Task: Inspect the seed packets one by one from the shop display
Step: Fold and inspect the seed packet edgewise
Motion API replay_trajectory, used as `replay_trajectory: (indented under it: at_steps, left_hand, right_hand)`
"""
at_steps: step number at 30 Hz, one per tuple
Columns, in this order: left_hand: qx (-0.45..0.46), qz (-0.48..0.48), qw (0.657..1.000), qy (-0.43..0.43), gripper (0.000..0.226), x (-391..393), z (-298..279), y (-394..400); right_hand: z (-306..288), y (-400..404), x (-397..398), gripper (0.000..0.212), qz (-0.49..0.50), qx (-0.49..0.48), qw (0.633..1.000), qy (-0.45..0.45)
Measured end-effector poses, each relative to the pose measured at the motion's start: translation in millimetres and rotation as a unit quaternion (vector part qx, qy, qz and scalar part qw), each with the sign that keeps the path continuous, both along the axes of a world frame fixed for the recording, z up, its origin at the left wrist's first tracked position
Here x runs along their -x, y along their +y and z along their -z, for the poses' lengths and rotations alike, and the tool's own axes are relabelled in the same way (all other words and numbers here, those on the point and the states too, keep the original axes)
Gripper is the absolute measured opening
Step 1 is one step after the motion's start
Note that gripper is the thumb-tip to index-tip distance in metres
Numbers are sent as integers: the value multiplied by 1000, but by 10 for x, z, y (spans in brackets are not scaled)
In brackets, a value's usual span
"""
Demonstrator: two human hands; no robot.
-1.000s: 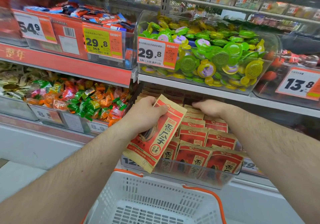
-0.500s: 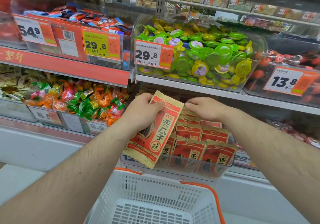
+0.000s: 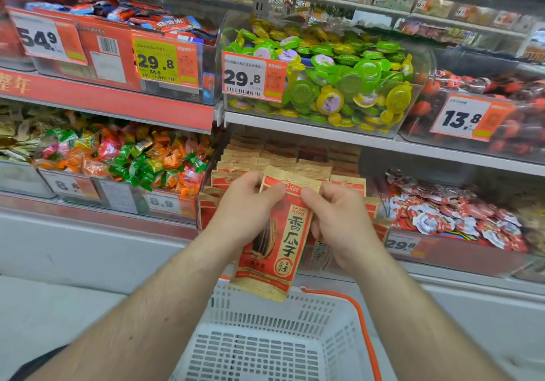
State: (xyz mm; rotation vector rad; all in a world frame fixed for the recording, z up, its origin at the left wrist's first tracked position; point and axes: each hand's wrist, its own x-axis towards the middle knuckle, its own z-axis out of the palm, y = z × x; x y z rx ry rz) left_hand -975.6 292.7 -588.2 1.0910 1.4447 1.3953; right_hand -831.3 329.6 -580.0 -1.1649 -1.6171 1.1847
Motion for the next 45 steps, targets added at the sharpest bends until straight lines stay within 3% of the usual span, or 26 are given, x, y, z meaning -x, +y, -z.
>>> replay_trajectory:
  at_steps: [3,8,13,24,31,36,39,45]
  left_hand:
    - [-12,-10,998,-59,20,-48,129,-67]
    - [7,4,972,-237,22,-104,353,-206]
    - [25,15,958,-285,32,10,560,-215]
    - [18,17,961,-275,44,51,708,-231]
    - [38,29,968,-247,37,22,764,-210]
    - [51,56,972,-221,34,-9,816,-259]
    - [39,49,970,-234,40,1,807,-269]
    - [40,50,967,-247,40,66,762,-268]
  right_hand:
    - [161,-74,-60,31,26,-7,1000,6]
    - [351,-215,-77,33,40,48,997,55]
    - [401,-222,-6,33,15,75,995,61]
    - [580,-193,-80,31,-27,65,996,53]
    - [671,-118,-138,31,-41,42,998,-38]
    - [698,-122,-172,33,-19,40,999,12]
    - [705,-127,-197,30,-54,54,997,19]
    - [752,-127,-241,29,-125,74,988,-59]
